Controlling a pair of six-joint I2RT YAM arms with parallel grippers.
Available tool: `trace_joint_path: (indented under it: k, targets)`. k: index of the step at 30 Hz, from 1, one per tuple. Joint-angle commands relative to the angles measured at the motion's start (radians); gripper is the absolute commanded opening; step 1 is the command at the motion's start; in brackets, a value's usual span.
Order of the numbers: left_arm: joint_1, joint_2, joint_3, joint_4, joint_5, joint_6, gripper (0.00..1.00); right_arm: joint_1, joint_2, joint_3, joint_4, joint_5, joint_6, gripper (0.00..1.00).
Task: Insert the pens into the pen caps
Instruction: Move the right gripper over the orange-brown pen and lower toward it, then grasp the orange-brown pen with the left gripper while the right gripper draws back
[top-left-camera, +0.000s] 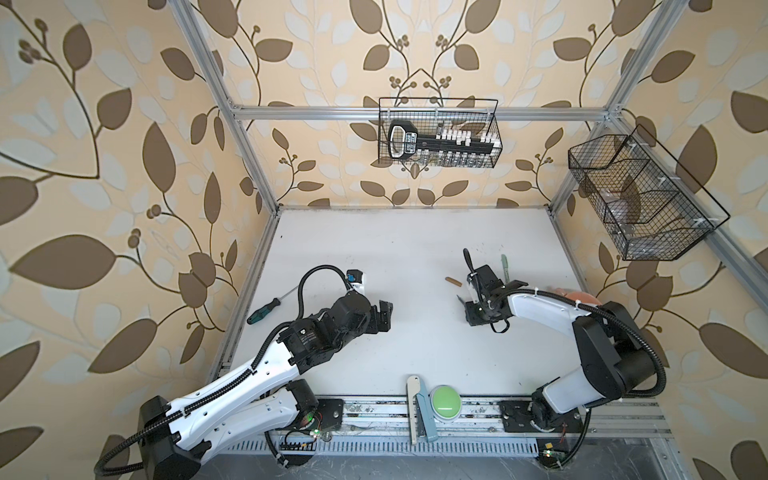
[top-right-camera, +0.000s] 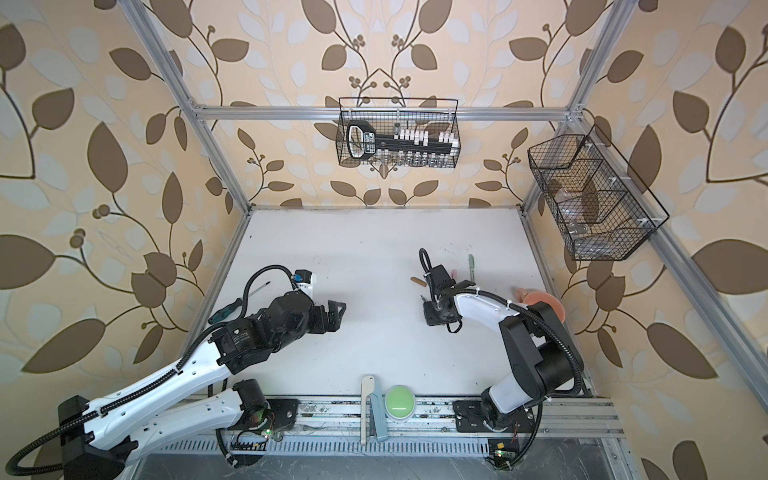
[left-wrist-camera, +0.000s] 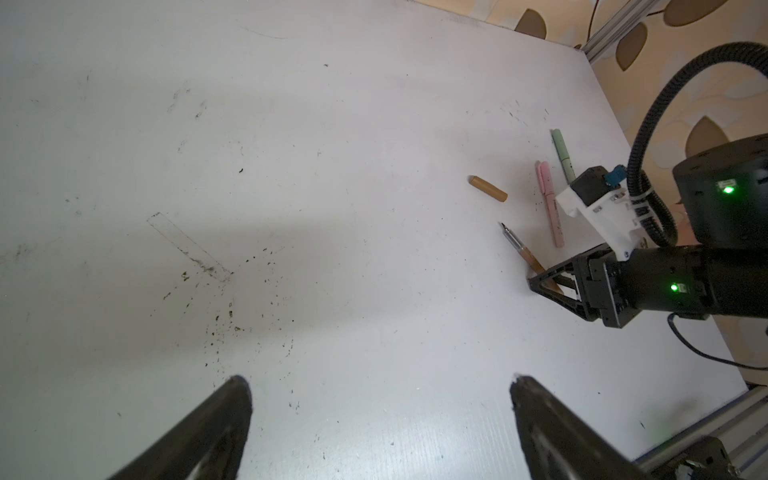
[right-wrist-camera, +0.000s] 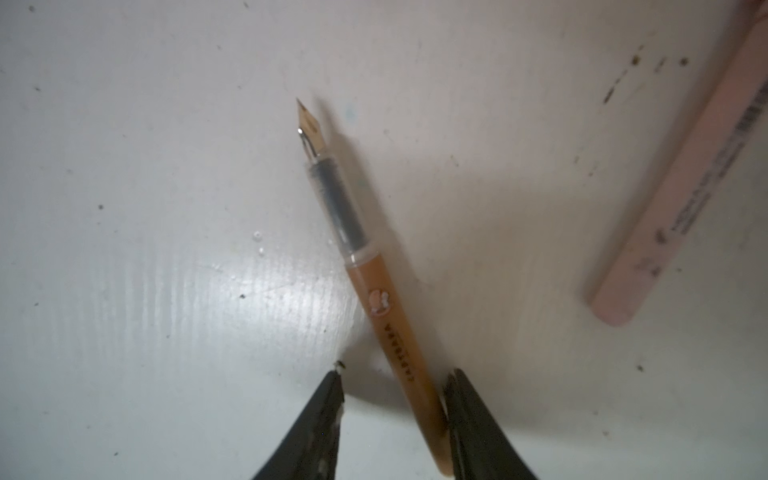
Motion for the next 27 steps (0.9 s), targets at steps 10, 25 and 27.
trace_joint_path:
  k: [10, 25, 27]
  targets:
    - [-0.005, 0.145, 0.053, 0.114, 0.194, -0.001, 0.99, 0.038, -0.146, -0.186, 0.135, -0.212, 0.149, 0.43]
    - [-0.005, 0.458, 0.06, 0.427, 0.376, -0.066, 0.99, 0.062, -0.264, -0.361, 0.422, -0.408, 0.301, 0.43]
    - [-0.006, 0.521, 0.055, 0.506, 0.399, -0.108, 0.99, 0.013, -0.396, -0.397, 0.38, -0.38, 0.322, 0.44]
